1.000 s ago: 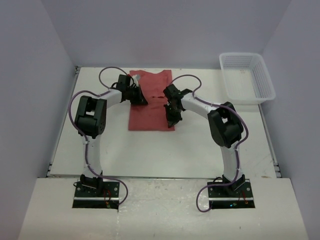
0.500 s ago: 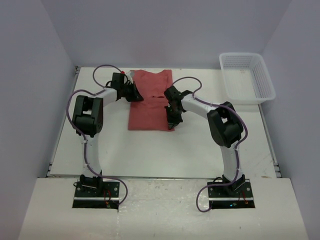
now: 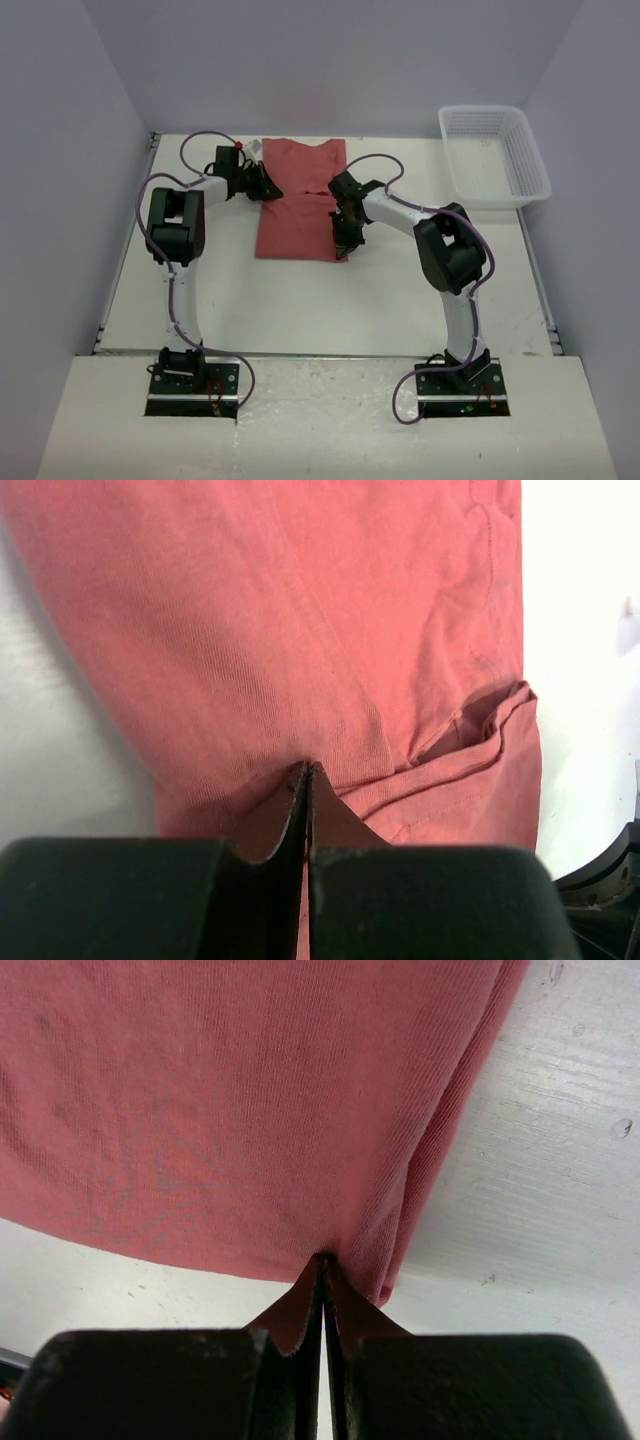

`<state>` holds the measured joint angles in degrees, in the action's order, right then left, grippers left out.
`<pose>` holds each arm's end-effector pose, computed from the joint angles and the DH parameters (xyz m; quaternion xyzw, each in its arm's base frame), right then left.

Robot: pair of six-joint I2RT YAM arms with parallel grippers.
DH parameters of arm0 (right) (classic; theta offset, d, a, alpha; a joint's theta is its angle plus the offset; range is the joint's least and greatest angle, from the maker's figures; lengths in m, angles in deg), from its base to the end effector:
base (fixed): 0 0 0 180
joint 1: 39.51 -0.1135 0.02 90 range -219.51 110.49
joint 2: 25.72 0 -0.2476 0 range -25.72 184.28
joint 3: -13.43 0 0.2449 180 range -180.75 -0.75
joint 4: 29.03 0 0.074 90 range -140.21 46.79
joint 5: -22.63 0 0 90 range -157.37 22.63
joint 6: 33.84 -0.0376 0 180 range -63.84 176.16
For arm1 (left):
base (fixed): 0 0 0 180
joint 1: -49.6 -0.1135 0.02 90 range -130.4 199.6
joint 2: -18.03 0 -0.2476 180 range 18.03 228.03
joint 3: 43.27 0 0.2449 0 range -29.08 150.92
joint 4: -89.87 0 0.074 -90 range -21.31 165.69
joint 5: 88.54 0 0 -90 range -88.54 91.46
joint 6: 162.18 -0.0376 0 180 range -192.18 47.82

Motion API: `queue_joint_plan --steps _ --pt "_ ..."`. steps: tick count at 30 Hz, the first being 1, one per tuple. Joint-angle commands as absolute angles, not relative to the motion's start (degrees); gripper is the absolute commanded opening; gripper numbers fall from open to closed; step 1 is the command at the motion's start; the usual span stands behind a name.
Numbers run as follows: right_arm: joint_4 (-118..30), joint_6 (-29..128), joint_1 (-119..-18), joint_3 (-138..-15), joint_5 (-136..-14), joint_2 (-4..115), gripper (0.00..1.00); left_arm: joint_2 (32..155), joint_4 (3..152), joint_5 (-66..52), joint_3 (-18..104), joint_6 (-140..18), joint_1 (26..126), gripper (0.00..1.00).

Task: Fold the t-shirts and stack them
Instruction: Fold the folded rectangular tshirt in 1/3 of the way

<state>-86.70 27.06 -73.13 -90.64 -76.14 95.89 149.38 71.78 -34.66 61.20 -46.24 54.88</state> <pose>0.3396 0.2327 0.1431 -0.0488 0.9876 0.1315 0.0701 0.4718 -0.0659 0.1149 -0.0407 0.8853 -0.3738 0.2736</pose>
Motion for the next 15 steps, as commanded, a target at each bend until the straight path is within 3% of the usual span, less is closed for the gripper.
queue_joint_plan --steps 1,8,12,15 --pt "-85.75 26.98 -73.34 -90.93 -75.89 98.91 0.0 151.27 77.51 -37.82 63.11 -47.22 54.44 0.0" --pt "-86.28 28.04 -73.43 -92.24 -75.19 100.05 0.0 143.38 87.8 -41.43 55.66 -44.58 54.52 0.0" --pt "-86.1 28.39 -73.43 -92.86 -75.1 100.41 0.0 130.64 92.82 -38.1 46.62 -43.53 54.96 0.0" --pt "-85.84 28.39 -73.43 -93.21 -74.66 100.67 0.0 124.21 87.48 -31.87 44.93 -44.58 56.28 0.0"
